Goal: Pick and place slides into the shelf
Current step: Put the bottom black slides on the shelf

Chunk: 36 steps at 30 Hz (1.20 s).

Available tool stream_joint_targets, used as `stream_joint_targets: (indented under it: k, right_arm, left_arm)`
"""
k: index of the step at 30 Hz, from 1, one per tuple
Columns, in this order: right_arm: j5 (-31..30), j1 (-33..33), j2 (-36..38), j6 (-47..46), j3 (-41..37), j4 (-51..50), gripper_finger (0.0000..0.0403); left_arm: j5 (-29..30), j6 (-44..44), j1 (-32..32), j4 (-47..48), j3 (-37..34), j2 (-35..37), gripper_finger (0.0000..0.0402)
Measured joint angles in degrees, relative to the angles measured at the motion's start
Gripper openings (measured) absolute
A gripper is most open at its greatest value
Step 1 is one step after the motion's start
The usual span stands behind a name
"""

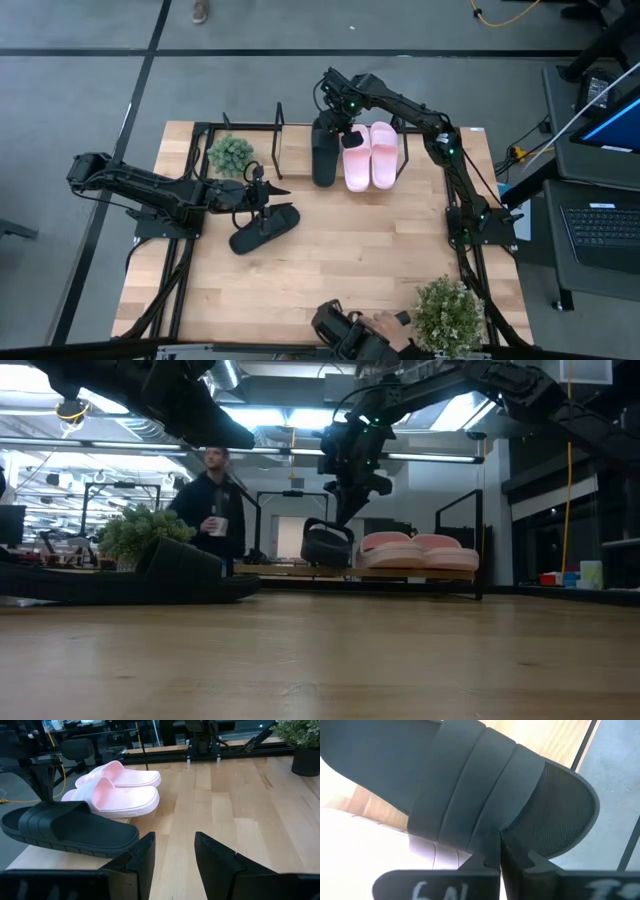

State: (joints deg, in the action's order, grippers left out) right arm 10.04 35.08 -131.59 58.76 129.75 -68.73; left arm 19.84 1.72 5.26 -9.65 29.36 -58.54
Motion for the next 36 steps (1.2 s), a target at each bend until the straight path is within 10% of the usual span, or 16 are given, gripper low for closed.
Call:
stream_joint_targets:
  k: [36]
  right_arm:
    - [-1.4, 0.6, -2.9, -3.0, 0.0, 1.7, 0.0000]
  left_arm:
    - [0.0, -1.1, 0.0, 0.1, 0.0, 0.0, 0.0130]
